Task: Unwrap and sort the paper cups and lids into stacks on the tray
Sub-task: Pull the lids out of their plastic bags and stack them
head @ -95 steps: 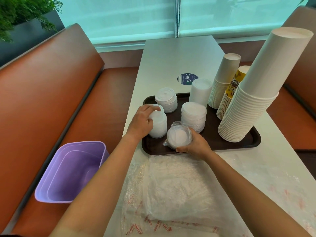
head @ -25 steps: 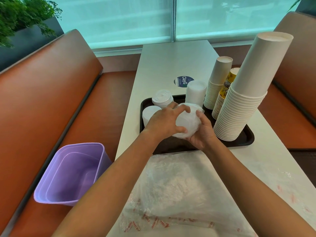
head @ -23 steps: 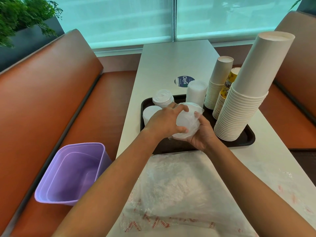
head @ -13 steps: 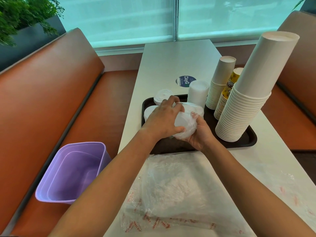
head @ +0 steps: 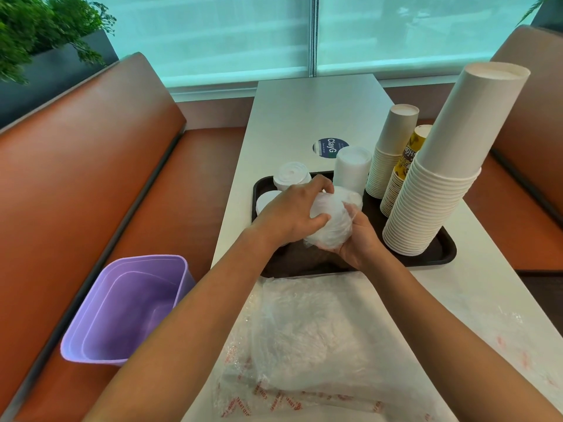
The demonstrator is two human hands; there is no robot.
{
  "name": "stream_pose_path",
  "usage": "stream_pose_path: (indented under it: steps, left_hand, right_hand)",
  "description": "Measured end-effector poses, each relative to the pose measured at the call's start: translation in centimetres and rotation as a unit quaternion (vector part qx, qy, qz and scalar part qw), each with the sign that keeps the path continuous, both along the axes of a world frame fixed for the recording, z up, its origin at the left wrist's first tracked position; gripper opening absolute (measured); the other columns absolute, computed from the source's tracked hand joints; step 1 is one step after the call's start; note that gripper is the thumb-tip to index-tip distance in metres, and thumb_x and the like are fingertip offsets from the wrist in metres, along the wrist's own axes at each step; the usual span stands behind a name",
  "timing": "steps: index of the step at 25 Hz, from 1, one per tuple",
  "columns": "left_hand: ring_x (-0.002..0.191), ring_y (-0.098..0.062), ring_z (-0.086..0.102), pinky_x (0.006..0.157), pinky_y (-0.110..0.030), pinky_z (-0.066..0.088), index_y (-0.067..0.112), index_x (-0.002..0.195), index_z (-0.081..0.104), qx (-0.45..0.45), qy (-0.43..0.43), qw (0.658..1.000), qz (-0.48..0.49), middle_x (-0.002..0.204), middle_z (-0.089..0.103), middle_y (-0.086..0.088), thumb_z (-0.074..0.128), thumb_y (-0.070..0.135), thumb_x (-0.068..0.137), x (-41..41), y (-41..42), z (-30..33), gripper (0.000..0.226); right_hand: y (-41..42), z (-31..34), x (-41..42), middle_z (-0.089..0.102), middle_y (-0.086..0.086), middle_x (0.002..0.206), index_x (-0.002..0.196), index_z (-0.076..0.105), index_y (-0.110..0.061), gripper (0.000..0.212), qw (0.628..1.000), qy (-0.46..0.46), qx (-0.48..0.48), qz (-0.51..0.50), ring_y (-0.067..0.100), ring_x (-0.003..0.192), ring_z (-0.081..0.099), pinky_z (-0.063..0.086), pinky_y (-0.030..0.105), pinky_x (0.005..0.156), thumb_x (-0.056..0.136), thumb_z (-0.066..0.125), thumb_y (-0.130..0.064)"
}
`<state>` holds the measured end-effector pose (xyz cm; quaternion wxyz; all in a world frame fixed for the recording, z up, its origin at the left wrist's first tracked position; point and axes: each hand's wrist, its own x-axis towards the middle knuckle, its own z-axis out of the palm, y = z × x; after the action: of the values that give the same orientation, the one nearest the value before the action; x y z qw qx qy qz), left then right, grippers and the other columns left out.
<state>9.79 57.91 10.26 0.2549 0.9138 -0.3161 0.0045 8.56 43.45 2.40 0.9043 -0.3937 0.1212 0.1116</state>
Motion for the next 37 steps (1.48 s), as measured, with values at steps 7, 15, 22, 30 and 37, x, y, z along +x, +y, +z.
stream_pose_path:
  steps: [7,15,22,30,37]
  left_hand:
    - [0.105,-0.015,0.053,0.09,-0.017,0.039,0.014,0.122,0.055,-0.086,0.046,0.995,-0.023,0.117,0.059,0.0,0.056,0.011,0.089,0.7,0.6,-0.5,0.033]
    - [0.088,-0.015,0.052,0.075,-0.014,0.039,0.003,0.109,0.056,-0.281,-0.041,0.934,0.216,0.096,0.056,0.003,0.056,-0.004,0.087,4.8,4.0,-0.4,0.023]
    - [0.112,-0.027,0.051,0.091,-0.027,0.039,0.004,0.111,0.056,-0.059,-0.052,0.988,0.133,0.121,0.055,-0.014,0.044,-0.012,0.083,4.9,5.1,-4.8,0.035]
    - [0.127,-0.023,0.037,0.102,-0.034,0.037,0.012,0.117,0.051,0.05,-0.001,0.993,0.104,0.135,0.045,-0.006,0.058,0.011,0.081,4.4,5.6,-6.0,0.037]
    - [0.134,-0.026,0.025,0.11,-0.043,0.028,0.025,0.136,0.04,0.051,-0.044,0.992,0.109,0.141,0.034,-0.006,0.078,0.045,0.065,6.6,4.9,-5.0,0.083]
  right_hand:
    - [0.4,0.3,0.1,0.065,0.013,0.11,0.117,0.055,-0.014,0.032,1.0,-0.005,-0.018,-0.02,0.03,0.097,0.065,0.058,0.047,0.066,0.1,0.037,-0.034]
    - [-0.7,-1.1,1.0,0.055,0.019,0.131,0.139,0.042,-0.008,0.051,0.993,0.037,-0.083,-0.08,0.036,0.115,0.057,0.052,0.05,0.085,0.095,0.047,-0.032]
    - [-0.8,-1.9,0.9,0.056,0.018,0.13,0.139,0.042,-0.007,0.048,0.989,0.033,-0.102,-0.098,0.034,0.115,0.057,0.048,0.051,0.093,0.098,0.043,-0.031]
    - [-0.9,-2.2,0.8,0.059,0.016,0.123,0.135,0.044,-0.008,0.044,0.99,0.042,-0.102,-0.087,0.031,0.11,0.058,0.051,0.047,0.087,0.099,0.041,-0.031]
    - [-0.7,-2.2,0.4,0.06,0.013,0.121,0.133,0.044,-0.013,0.038,0.992,0.037,-0.101,-0.068,0.03,0.11,0.059,0.05,0.046,0.09,0.099,0.04,-0.031]
